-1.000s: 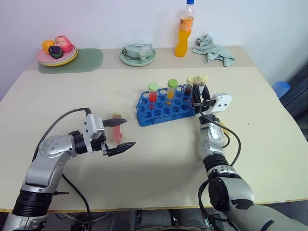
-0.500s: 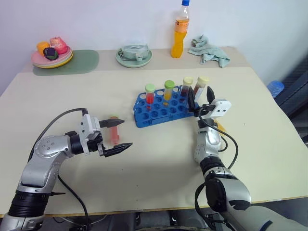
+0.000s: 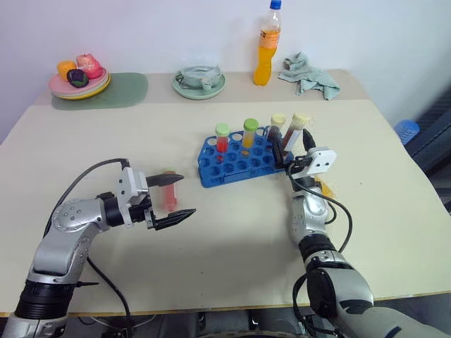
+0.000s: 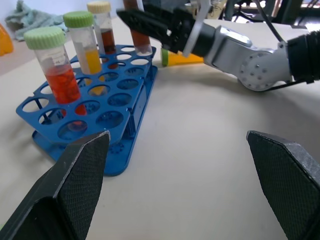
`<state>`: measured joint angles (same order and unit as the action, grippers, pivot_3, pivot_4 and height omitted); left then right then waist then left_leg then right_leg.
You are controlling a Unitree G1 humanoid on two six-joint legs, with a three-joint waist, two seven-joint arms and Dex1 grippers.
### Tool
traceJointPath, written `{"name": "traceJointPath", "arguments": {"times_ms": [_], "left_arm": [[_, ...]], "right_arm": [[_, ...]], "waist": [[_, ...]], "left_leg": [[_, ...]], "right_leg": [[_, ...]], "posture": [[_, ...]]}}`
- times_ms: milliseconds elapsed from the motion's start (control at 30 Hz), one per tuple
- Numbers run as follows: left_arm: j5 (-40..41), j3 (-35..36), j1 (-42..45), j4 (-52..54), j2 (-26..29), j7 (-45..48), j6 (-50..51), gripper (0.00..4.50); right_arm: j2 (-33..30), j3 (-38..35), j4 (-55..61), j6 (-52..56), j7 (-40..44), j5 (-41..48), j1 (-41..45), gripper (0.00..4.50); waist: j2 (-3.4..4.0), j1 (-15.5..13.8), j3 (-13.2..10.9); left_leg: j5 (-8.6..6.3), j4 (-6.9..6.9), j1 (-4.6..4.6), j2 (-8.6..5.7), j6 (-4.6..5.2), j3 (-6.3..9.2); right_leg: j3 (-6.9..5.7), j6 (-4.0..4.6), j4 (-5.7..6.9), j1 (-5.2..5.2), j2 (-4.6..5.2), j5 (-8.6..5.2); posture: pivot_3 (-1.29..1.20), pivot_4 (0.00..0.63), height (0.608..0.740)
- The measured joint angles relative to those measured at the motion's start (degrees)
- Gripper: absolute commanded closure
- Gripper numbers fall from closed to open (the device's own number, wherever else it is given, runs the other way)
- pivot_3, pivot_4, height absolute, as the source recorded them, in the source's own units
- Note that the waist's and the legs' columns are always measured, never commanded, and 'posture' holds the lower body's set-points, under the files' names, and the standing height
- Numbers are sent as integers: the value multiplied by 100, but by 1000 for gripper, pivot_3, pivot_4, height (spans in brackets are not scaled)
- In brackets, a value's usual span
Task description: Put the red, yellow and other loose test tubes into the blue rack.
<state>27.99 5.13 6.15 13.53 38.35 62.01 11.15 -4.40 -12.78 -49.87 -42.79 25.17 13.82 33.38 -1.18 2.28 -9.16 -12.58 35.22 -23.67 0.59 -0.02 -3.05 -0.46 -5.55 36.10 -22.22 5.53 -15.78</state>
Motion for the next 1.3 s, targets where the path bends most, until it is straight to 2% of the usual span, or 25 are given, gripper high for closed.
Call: {"name": "traceJointPath", "arguments": {"times_ms": [233, 533, 733, 933, 1300], "left_arm": [[-1, -185, 52, 29, -126, -101, 121, 0], [31, -208, 243, 346, -121, -323, 604, 0], [176, -211, 394, 698, -118, -539, 999, 0], [268, -211, 487, 805, -117, -645, 1208, 0], [277, -207, 371, 944, -115, -742, 1211, 0]], "right_arm": [[-565, 187, 1239, 1705, 518, 294, -533, 62], [-1349, 340, 3241, 4374, 1136, 1089, -628, 62], [-1813, 296, 3845, 5870, 1559, 1809, -562, 62], [-2199, 298, 3718, 6339, 1940, 1849, -322, 62], [-2206, 426, 3142, 6349, 2110, 1456, 59, 62]], "waist": [[44, 38, -27], [52, 20, -31], [51, 7, -31], [51, 7, -31], [49, 0, -32]], "left_leg": [[8, -1, -18, 6, 8, -4], [13, 3, -45, 9, 16, -6], [13, 6, -55, 9, 18, -6], [15, 7, -62, 9, 21, -8], [15, 18, -68, 9, 23, -9]], "right_leg": [[1, 0, 9, -19, -3, 0], [0, 0, 8, -42, -5, 0], [0, 0, 5, -46, -6, 0], [-1, -1, 5, -53, -11, 0], [-2, -3, 6, -54, -19, 1]], "posture": [[0, 150, 740], [0, 150, 740], [0, 150, 740], [0, 150, 740], [0, 150, 740]]}}
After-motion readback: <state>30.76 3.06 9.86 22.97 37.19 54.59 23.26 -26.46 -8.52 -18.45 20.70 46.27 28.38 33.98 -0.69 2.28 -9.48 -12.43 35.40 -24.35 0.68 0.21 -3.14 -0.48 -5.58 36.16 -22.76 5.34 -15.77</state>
